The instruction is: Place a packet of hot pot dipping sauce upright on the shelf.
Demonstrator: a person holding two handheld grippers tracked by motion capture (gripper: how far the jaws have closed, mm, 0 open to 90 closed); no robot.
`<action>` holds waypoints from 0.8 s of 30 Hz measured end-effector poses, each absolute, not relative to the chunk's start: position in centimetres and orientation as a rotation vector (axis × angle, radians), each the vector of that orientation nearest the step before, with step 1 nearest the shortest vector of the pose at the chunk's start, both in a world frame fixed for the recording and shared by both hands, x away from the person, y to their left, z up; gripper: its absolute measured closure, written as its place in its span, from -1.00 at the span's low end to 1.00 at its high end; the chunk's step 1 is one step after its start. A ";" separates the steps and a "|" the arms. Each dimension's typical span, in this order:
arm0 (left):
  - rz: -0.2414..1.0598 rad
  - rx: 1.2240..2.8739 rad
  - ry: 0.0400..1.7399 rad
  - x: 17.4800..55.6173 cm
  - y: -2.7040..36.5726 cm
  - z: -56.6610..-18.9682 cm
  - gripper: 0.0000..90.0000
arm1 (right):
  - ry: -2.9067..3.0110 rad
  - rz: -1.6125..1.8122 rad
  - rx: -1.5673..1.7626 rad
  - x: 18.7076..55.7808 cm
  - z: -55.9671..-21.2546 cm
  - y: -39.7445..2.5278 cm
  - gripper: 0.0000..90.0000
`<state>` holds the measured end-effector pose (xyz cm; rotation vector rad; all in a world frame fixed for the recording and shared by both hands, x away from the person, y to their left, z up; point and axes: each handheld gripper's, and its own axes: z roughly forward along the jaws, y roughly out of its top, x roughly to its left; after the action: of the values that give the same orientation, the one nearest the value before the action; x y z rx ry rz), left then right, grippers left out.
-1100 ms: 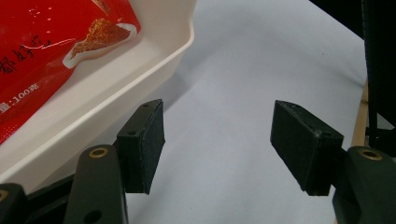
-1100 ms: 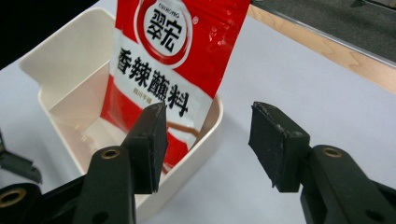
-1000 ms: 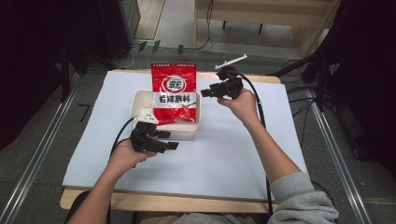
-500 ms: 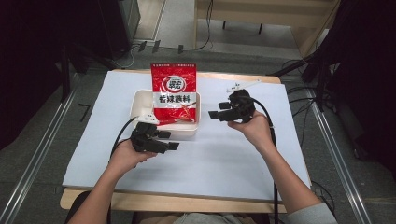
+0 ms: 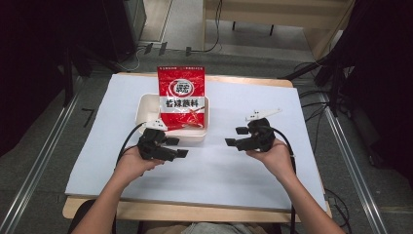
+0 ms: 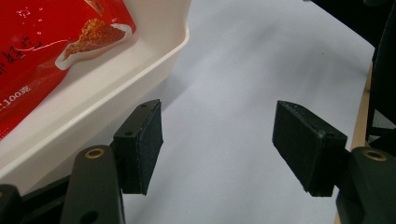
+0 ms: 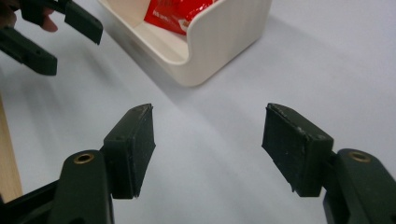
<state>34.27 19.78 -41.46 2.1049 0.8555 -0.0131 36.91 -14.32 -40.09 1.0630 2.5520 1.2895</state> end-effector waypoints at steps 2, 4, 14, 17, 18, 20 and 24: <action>-0.009 2.105 0.855 34.2 19.7 -41.5 -0.25 | 2.537 1.298 1.069 36.3 -40.6 -14.7 -0.22; -0.009 2.103 0.856 34.1 19.6 -41.5 -0.26 | 2.523 1.316 1.074 35.8 -41.1 -15.2 -0.23; 0.002 2.104 0.853 33.9 19.6 -41.6 -0.28 | 2.503 1.324 1.156 35.2 -42.8 -16.5 -0.27; 0.004 2.117 0.850 34.0 19.5 -41.7 -0.28 | 2.501 1.316 1.145 35.3 -42.9 -16.4 -0.27; 0.005 2.117 0.850 34.0 19.5 -41.7 -0.28 | 2.497 1.316 1.147 35.3 -42.9 -16.5 -0.27; -0.001 2.113 0.849 34.0 19.5 -41.8 -0.28 | 2.494 1.318 1.143 35.3 -42.9 -16.5 -0.27; -0.001 2.110 0.852 33.9 19.4 -41.8 -0.28 | 2.488 1.321 1.149 35.4 -42.9 -16.7 -0.27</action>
<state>33.94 19.44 -41.82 2.1099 0.8518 -0.0012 35.43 -16.71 -42.92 1.1489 2.4878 1.3215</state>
